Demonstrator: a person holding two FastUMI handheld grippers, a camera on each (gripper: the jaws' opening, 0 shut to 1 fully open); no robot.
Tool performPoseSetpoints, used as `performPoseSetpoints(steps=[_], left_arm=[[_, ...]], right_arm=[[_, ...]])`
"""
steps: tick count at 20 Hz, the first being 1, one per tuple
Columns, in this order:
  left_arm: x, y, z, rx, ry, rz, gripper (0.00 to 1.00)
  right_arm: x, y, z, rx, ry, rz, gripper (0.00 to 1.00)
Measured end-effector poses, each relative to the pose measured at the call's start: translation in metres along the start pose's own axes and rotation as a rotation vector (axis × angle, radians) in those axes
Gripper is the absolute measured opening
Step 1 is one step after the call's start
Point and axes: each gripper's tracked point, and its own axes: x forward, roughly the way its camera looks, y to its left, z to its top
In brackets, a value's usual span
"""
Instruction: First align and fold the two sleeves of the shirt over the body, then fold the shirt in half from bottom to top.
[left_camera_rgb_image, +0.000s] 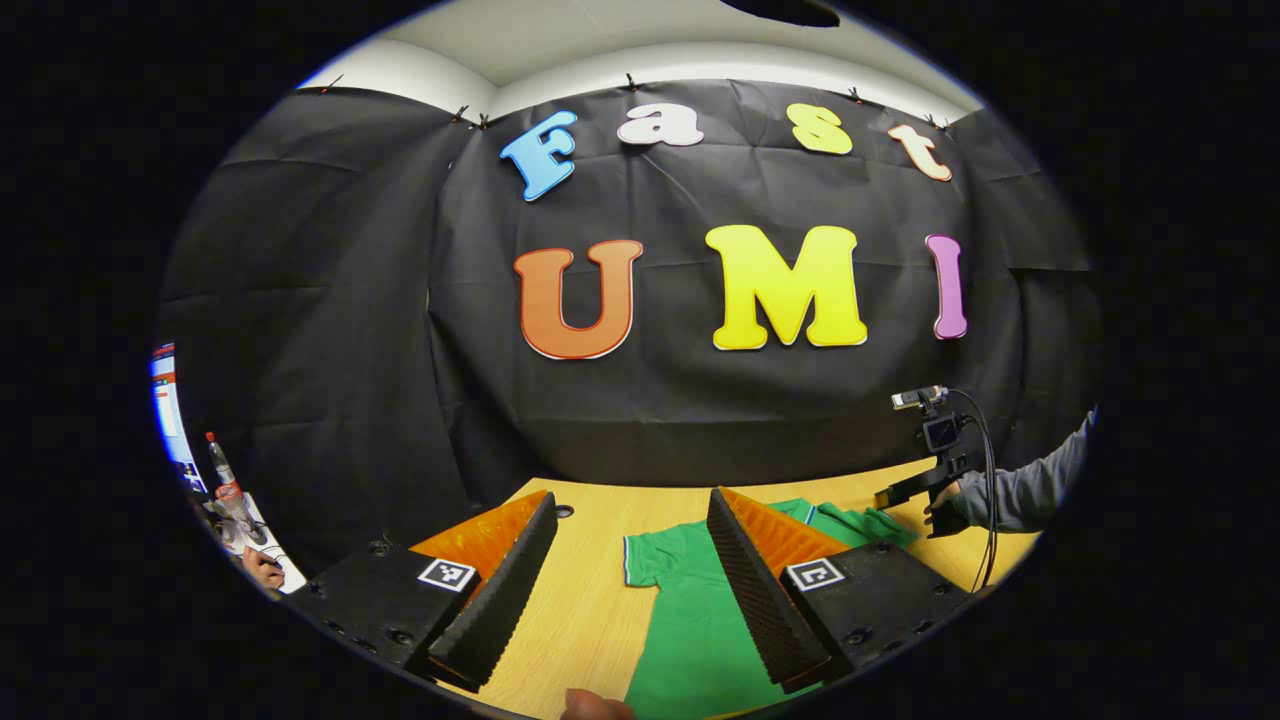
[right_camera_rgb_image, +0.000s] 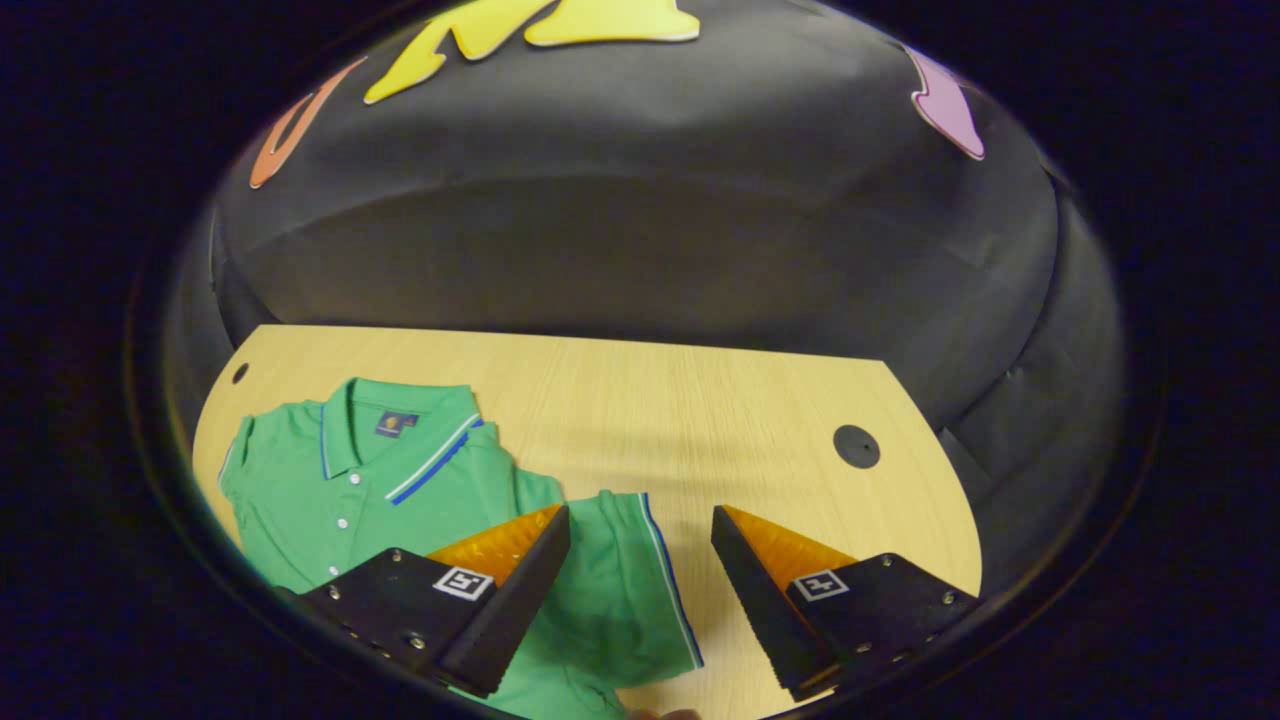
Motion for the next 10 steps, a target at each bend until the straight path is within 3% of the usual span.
performPoseSetpoints(steps=[3, 7, 8, 10], left_arm=[[0.003, 0.004, -0.004, 0.003, 0.017, 0.021, 0.97], [0.010, 0.002, -0.007, 0.002, 0.029, 0.025, 0.97], [0.013, 0.000, -0.010, -0.004, 0.037, 0.022, 0.97], [0.013, -0.004, -0.012, -0.017, 0.046, 0.014, 0.97]], right_arm=[[0.024, -0.002, -0.002, -0.026, 0.025, -0.031, 0.92], [0.034, 0.016, -0.012, -0.013, 0.063, 0.037, 0.94], [0.033, 0.028, -0.015, 0.026, 0.085, 0.089, 0.70], [0.035, 0.029, -0.016, 0.023, 0.104, 0.085, 0.23]])
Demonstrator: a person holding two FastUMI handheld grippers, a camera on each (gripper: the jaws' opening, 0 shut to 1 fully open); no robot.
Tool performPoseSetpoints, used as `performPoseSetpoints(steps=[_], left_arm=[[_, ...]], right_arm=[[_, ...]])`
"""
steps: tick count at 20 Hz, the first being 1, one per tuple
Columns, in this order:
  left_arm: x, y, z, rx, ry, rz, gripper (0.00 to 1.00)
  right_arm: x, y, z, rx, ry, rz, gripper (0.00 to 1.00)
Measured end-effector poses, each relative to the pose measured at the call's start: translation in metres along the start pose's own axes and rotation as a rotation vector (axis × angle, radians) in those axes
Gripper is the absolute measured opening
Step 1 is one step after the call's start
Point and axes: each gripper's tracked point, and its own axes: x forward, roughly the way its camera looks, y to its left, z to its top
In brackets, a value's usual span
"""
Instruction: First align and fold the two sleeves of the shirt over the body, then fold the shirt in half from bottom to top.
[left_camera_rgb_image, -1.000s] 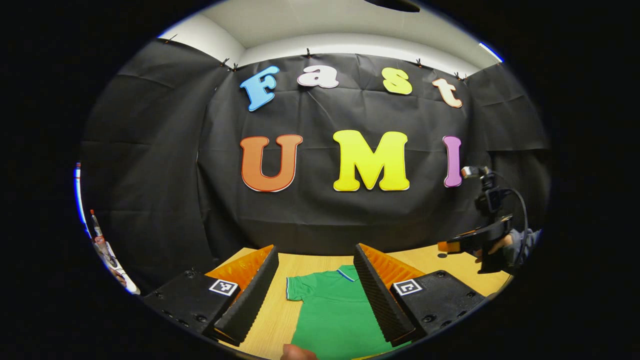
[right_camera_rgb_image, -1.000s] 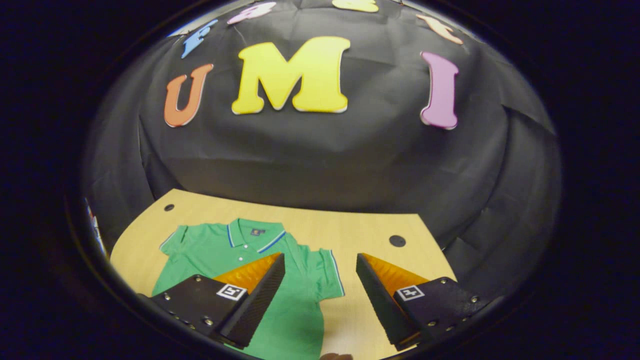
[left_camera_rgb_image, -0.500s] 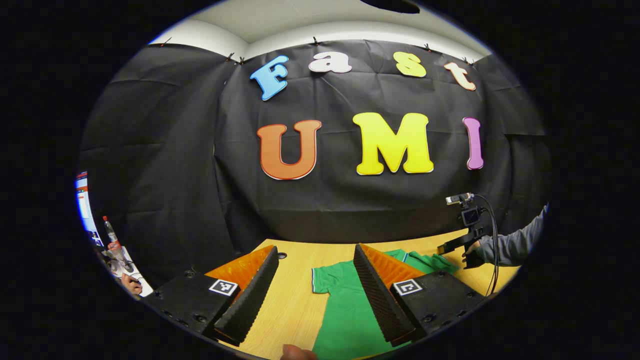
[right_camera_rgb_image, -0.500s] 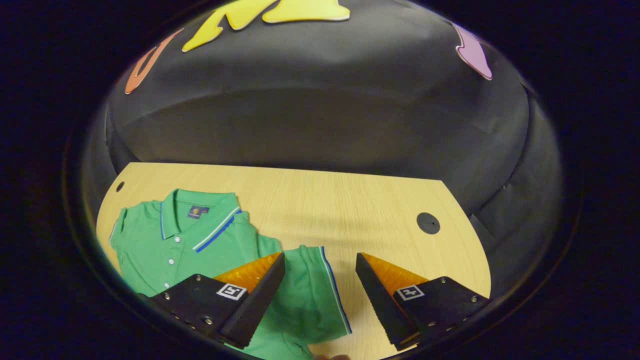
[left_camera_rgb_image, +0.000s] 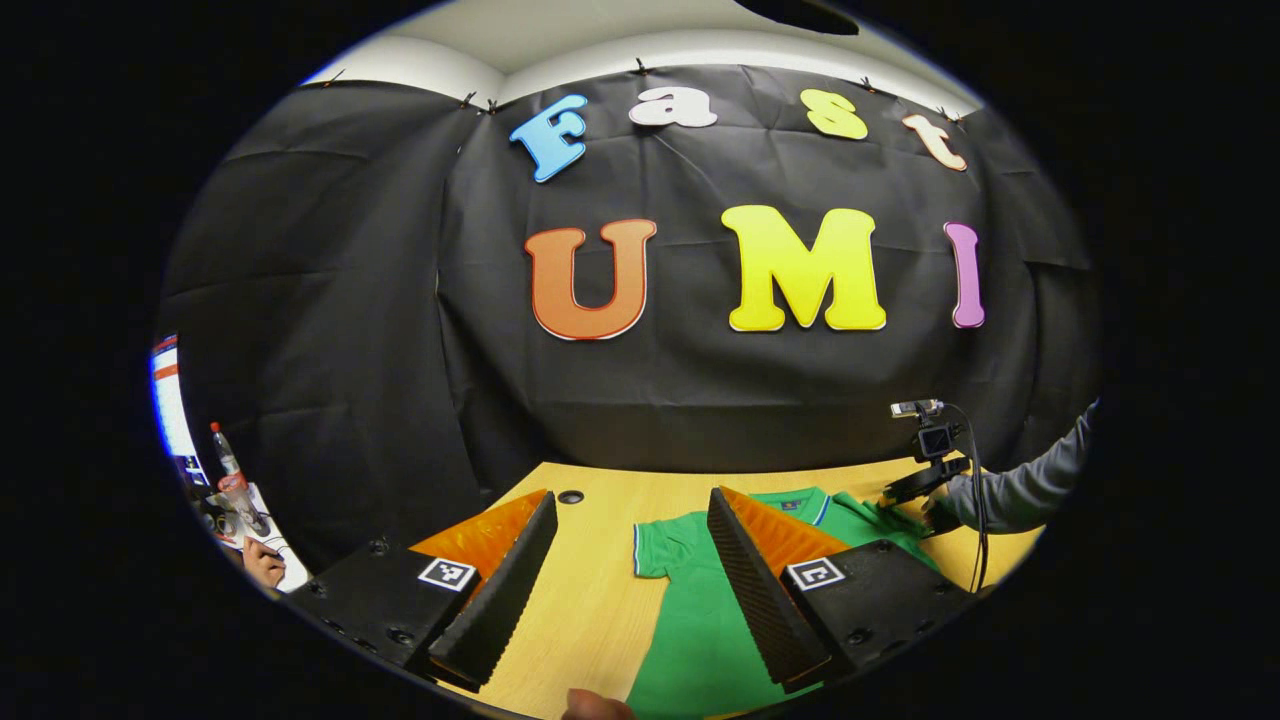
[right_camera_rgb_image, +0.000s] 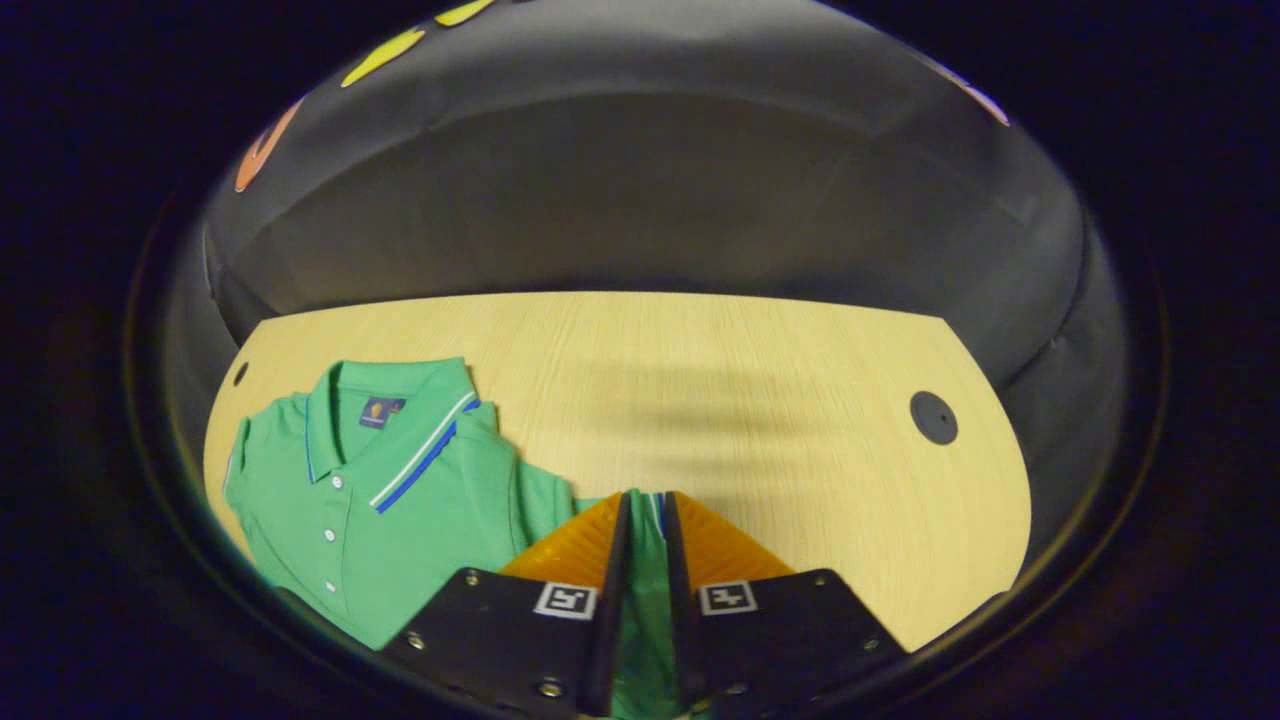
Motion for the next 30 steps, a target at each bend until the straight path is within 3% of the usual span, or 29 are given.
performPoseSetpoints(steps=[2, 8, 11, 20, 30], left_arm=[[0.000, -0.003, 0.001, -0.001, -0.002, -0.006, 0.97], [-0.010, 0.003, 0.004, 0.018, -0.018, -0.001, 0.97], [-0.012, 0.010, 0.001, 0.010, -0.008, 0.011, 0.97], [-0.018, 0.007, 0.006, 0.006, -0.032, -0.002, 0.97], [-0.030, 0.029, 0.011, 0.014, -0.040, 0.045, 0.97]], right_arm=[[-0.005, -0.002, 0.002, -0.015, 0.011, -0.027, 0.01], [-0.013, 0.000, 0.001, 0.047, 0.005, -0.041, 0.01], [-0.031, 0.005, 0.015, 0.054, -0.056, -0.035, 0.01], [-0.078, 0.065, 0.029, 0.049, -0.152, 0.039, 0.01], [-0.061, 0.140, 0.002, -0.004, -0.081, 0.131, 0.01]])
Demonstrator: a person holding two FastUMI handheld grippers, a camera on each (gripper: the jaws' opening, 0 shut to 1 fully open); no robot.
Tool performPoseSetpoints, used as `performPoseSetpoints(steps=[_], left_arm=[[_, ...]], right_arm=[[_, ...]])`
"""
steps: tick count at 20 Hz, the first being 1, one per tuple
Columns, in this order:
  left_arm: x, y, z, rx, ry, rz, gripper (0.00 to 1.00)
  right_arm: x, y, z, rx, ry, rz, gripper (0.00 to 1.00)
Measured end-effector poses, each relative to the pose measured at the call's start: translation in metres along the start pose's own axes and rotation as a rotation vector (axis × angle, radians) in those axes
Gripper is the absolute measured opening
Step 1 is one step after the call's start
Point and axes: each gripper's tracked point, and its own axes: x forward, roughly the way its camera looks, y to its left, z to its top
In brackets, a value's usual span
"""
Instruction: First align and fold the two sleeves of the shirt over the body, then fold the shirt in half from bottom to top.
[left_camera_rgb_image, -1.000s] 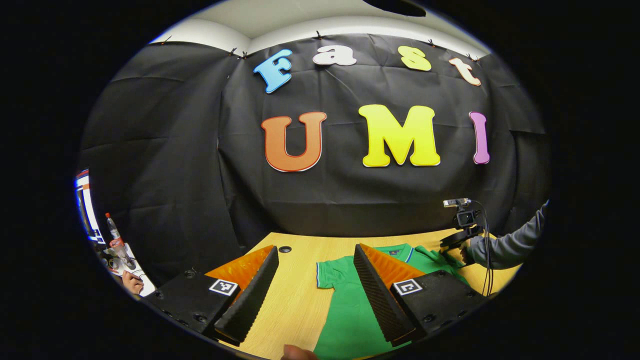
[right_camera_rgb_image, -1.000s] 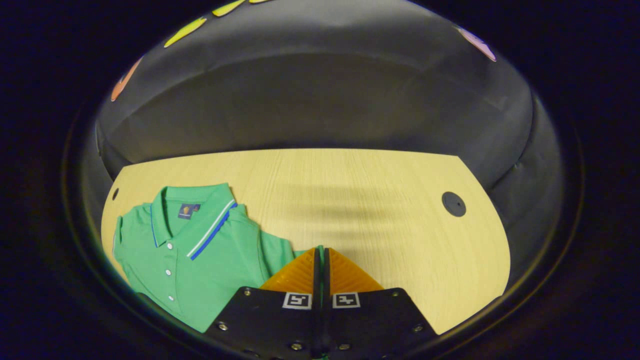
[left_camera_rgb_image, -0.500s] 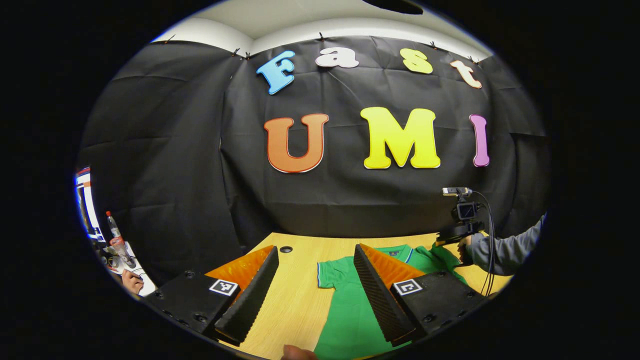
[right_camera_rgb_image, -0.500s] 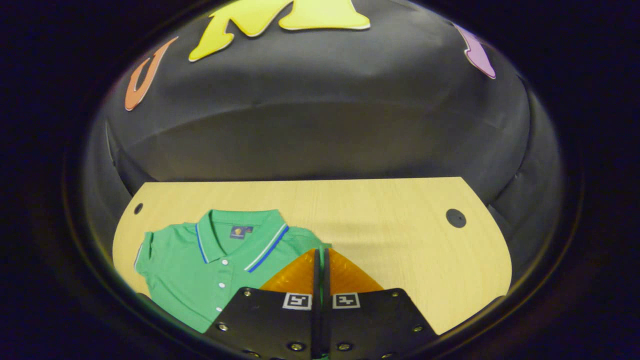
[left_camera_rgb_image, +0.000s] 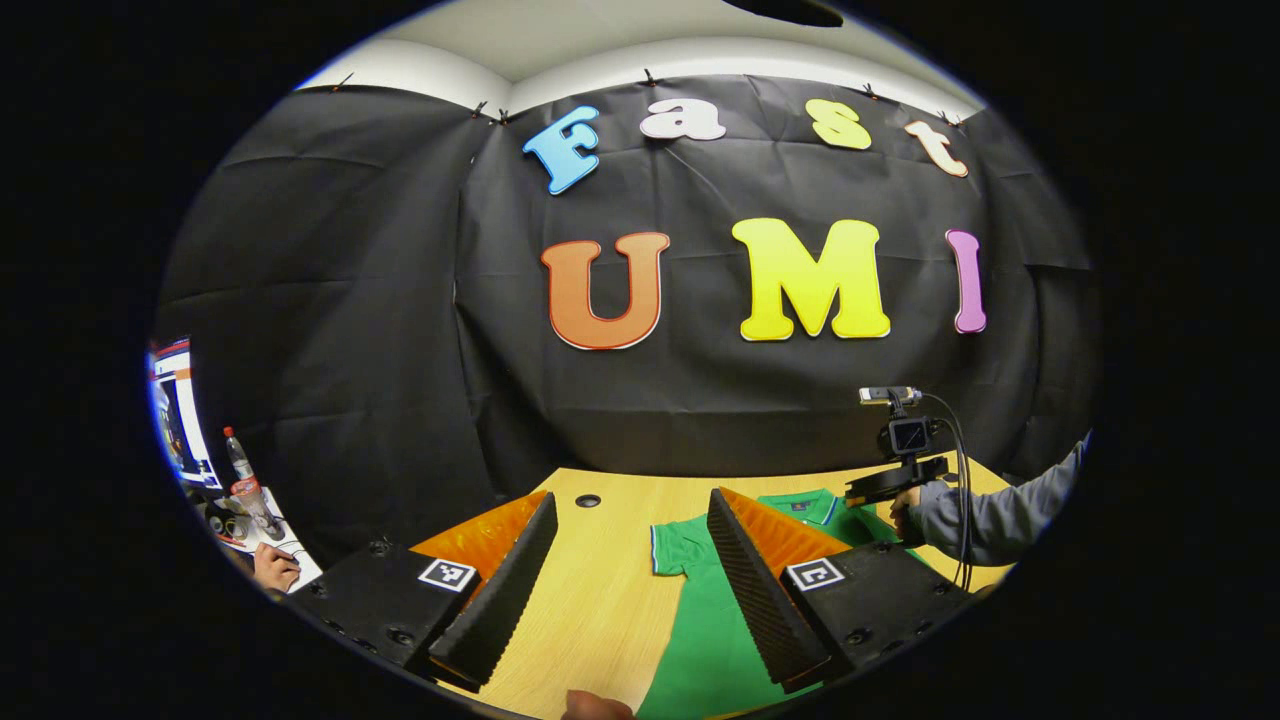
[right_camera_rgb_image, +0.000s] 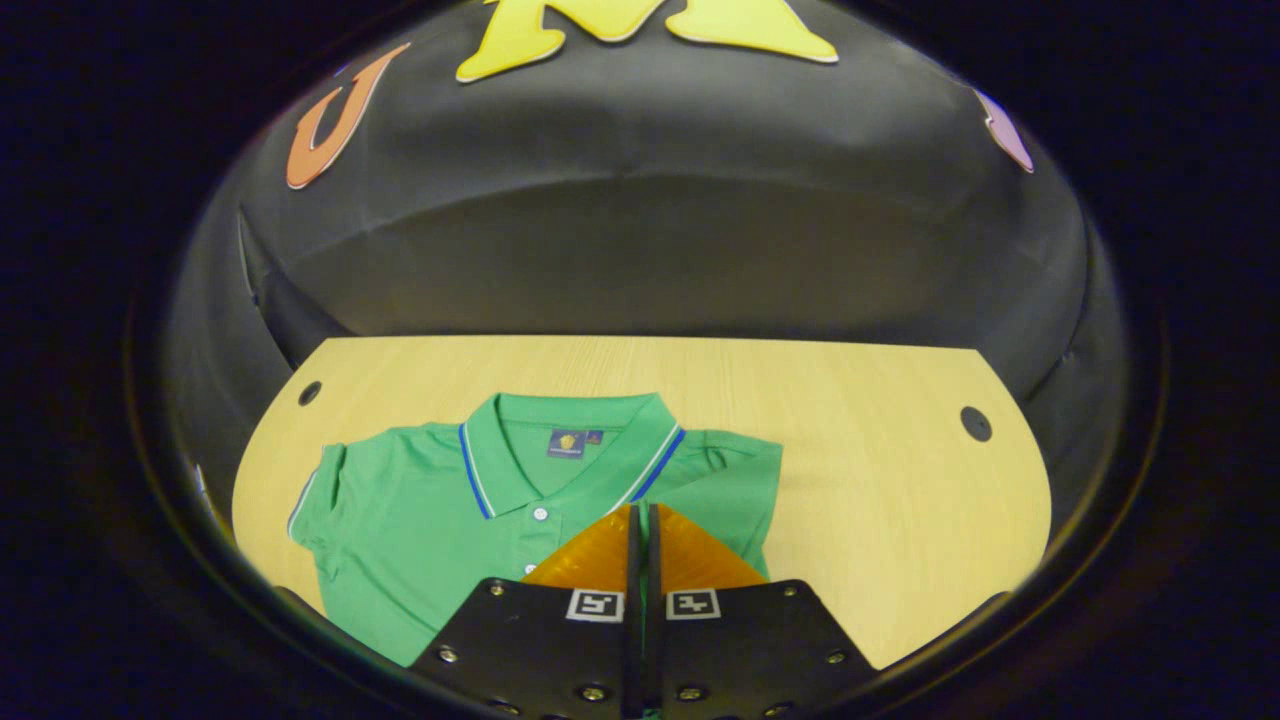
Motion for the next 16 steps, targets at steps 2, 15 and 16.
performPoseSetpoints(steps=[2, 15, 16], left_arm=[[0.000, 0.005, -0.001, -0.007, 0.003, 0.009, 0.97], [0.013, -0.009, 0.008, -0.038, -0.051, -0.067, 0.97], [0.018, -0.008, 0.010, -0.033, -0.062, -0.071, 0.97]], right_arm=[[0.012, 0.006, -0.023, -0.014, 0.073, 0.022, 0.34], [-0.102, -0.016, 0.036, -0.083, -0.252, 0.003, 0.94], [-0.121, -0.021, 0.043, -0.084, -0.283, -0.005, 0.94]])
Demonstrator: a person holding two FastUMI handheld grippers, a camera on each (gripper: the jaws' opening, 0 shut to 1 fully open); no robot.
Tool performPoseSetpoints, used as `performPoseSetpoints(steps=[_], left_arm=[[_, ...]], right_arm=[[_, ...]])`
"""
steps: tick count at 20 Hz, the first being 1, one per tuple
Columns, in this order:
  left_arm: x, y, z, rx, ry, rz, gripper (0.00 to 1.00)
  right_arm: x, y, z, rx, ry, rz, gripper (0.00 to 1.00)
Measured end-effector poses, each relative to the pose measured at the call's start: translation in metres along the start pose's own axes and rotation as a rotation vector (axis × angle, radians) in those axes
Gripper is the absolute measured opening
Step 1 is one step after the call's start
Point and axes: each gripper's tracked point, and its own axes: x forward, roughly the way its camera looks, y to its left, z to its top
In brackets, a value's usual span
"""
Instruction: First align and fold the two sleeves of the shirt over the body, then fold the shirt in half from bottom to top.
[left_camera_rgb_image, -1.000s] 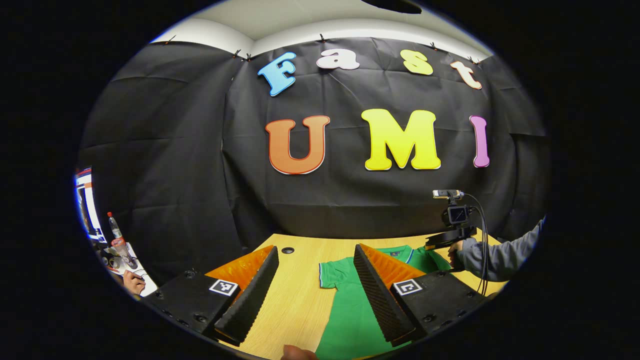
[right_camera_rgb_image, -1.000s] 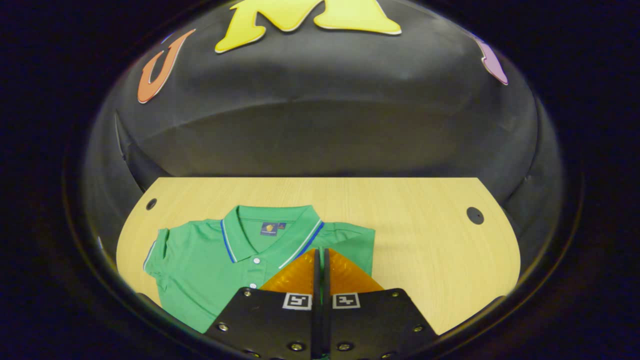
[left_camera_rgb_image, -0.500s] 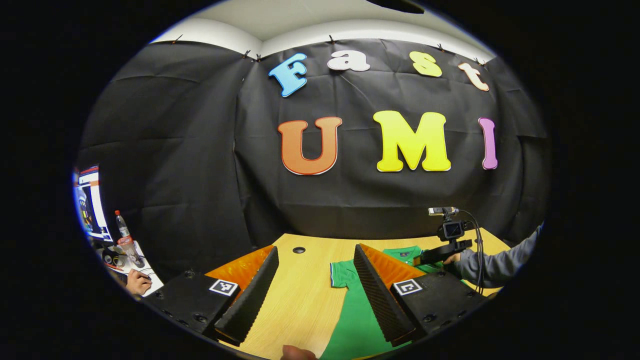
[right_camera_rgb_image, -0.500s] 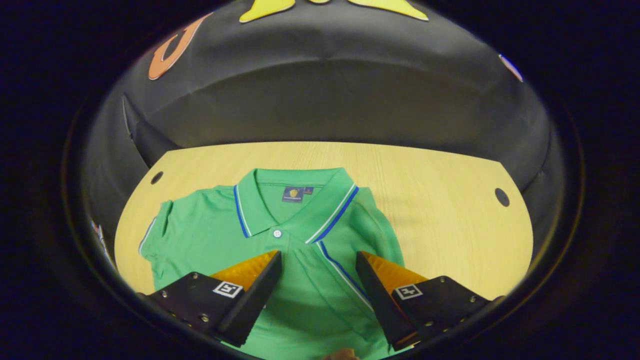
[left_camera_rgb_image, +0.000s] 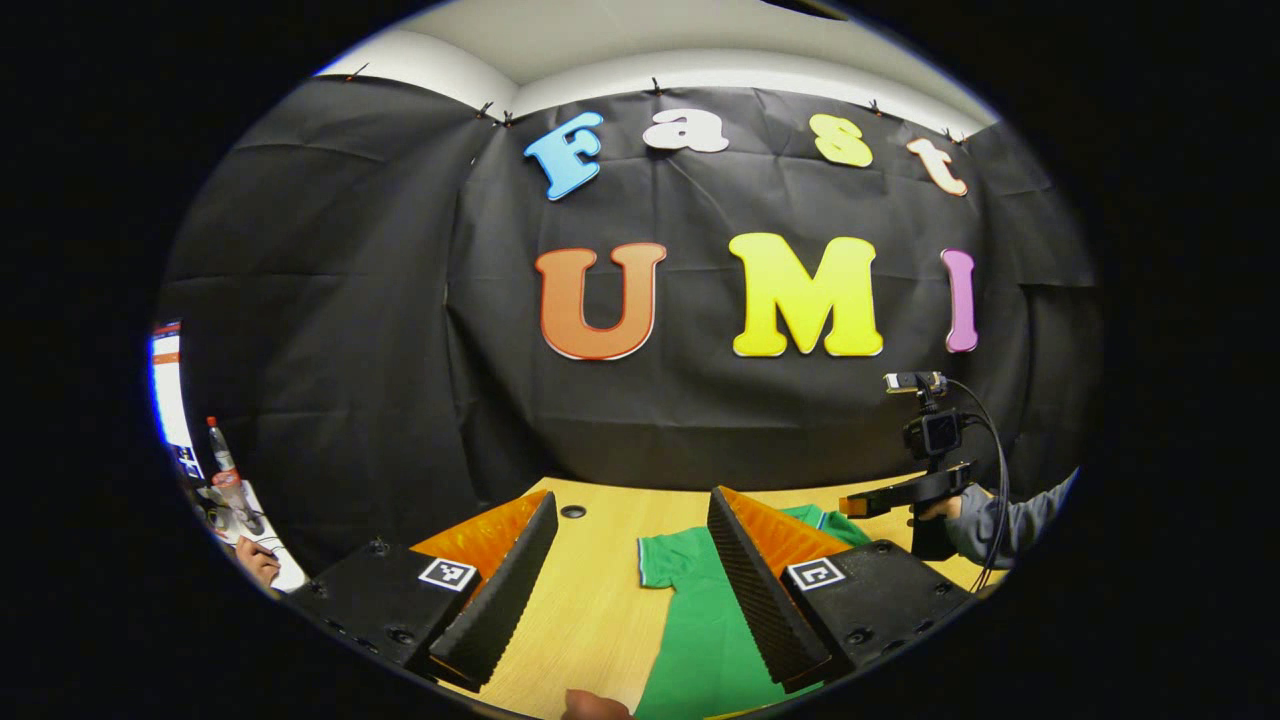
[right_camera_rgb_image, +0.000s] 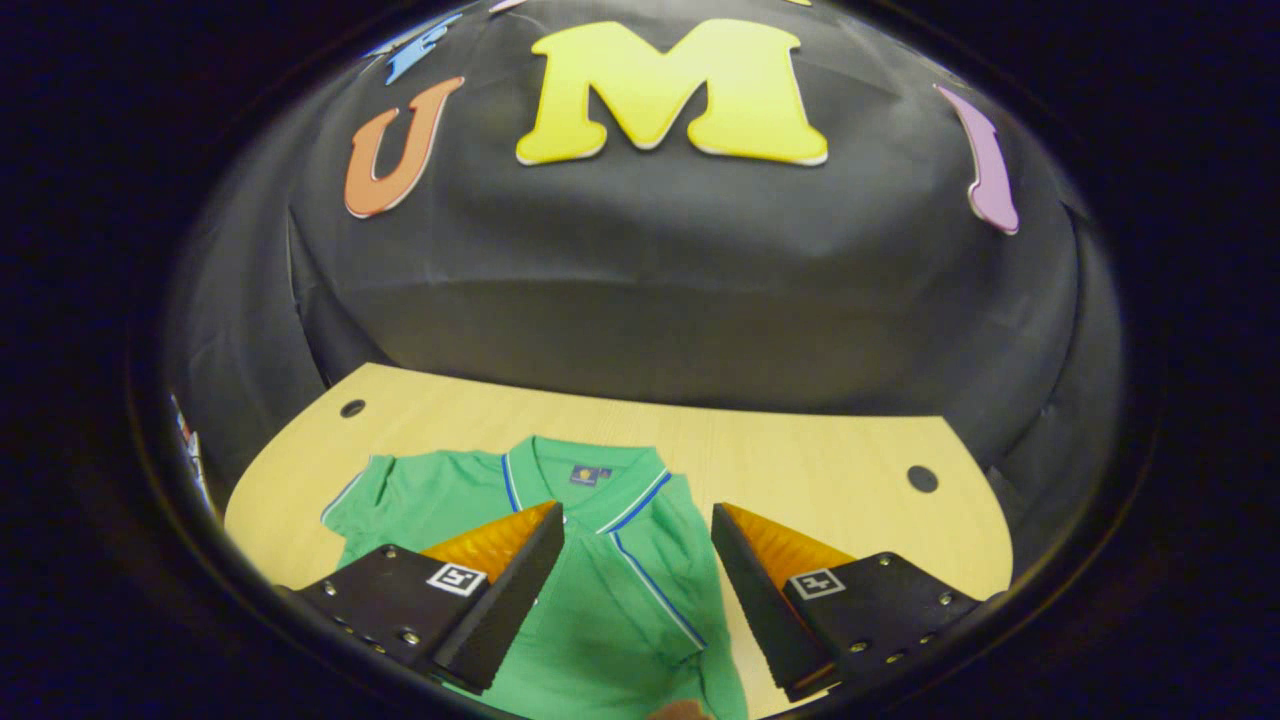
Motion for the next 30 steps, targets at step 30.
performPoseSetpoints(steps=[30], left_arm=[[0.283, -0.035, -0.210, -0.081, 0.424, -0.044, 0.97]], right_arm=[[-0.344, -0.100, 0.092, 0.031, -0.417, -0.137, 0.94]])
